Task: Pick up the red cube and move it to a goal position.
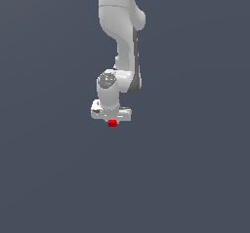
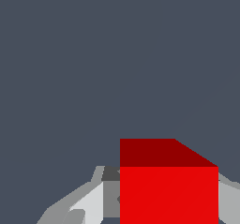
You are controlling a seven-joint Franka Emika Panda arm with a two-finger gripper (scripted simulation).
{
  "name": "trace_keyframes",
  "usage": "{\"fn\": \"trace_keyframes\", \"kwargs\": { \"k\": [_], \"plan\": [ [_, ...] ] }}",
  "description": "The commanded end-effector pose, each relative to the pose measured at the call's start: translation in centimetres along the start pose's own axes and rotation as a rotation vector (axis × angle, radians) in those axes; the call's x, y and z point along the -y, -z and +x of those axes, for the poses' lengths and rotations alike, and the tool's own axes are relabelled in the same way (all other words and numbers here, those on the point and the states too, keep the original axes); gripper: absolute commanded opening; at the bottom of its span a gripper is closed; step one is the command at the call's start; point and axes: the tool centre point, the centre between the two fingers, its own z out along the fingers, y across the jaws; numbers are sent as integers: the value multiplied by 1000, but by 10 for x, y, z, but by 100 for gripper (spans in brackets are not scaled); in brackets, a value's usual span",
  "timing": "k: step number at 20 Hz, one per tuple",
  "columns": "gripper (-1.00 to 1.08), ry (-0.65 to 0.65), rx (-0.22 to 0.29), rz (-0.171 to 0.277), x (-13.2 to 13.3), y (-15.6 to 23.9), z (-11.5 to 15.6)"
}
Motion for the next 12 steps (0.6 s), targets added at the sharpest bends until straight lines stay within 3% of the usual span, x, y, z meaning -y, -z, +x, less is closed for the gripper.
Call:
{"fn": "trace_keyframes", "kwargs": {
  "k": [1,12],
  "plan": [
    [-100,0,0,0,0,-1,0],
    [-100,0,0,0,1,22,1]
  ]
}}
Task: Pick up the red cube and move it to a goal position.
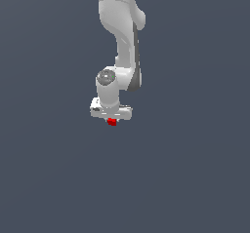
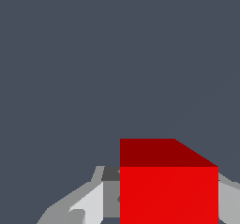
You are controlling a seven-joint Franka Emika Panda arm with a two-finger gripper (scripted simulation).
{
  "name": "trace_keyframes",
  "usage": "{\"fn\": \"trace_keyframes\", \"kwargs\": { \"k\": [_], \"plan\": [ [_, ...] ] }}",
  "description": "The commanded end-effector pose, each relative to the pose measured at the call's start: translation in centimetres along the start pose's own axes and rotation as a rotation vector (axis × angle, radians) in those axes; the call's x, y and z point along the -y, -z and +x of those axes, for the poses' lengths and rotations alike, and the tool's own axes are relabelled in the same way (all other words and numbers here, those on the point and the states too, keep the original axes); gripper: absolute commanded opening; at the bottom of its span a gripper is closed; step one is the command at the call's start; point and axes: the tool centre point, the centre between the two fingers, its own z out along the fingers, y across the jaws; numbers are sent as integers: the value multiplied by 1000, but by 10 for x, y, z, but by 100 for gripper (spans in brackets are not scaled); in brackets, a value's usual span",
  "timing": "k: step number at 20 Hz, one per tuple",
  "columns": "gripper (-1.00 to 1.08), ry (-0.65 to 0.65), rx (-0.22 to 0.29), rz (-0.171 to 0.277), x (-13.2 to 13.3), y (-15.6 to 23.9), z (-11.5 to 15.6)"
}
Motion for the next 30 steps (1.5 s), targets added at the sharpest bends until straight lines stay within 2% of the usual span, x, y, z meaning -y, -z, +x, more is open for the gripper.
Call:
{"fn": "trace_keyframes", "kwargs": {
  "k": [1,8,21,30],
  "plan": [
    [-100,0,-2,0,0,12,1],
    [-100,0,-2,0,2,64,3],
    [-100,0,-1,0,6,196,12],
    [-100,0,-1,0,8,249,18]
  ]
}}
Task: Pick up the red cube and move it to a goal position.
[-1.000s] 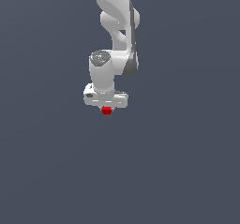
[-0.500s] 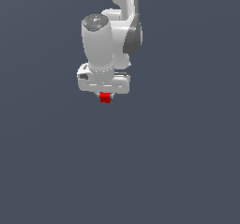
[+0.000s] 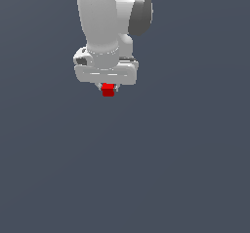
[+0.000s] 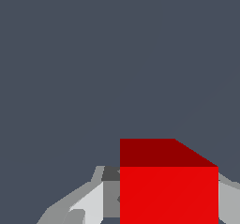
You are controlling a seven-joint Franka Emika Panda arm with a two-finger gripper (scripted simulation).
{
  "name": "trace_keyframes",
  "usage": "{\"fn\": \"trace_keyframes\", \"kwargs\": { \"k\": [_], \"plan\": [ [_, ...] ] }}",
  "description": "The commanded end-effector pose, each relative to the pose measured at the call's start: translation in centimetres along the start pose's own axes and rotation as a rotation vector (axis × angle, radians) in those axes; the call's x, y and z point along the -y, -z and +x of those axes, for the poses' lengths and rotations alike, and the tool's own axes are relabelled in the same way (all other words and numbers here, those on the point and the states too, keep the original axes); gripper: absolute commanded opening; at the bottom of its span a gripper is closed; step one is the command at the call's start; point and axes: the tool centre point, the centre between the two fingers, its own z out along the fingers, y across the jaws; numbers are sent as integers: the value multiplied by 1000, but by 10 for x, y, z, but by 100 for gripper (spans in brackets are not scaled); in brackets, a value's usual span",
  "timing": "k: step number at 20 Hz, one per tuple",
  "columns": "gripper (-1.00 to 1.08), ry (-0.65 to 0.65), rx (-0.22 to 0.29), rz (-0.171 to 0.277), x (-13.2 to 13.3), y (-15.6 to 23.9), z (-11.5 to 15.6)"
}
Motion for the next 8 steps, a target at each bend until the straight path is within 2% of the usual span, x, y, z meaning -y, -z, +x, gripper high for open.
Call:
{"fn": "trace_keyframes", "kwargs": {
  "k": [1,8],
  "plan": [
    [-100,0,1,0,0,10,1],
    [-100,0,1,0,1,18,3]
  ]
}}
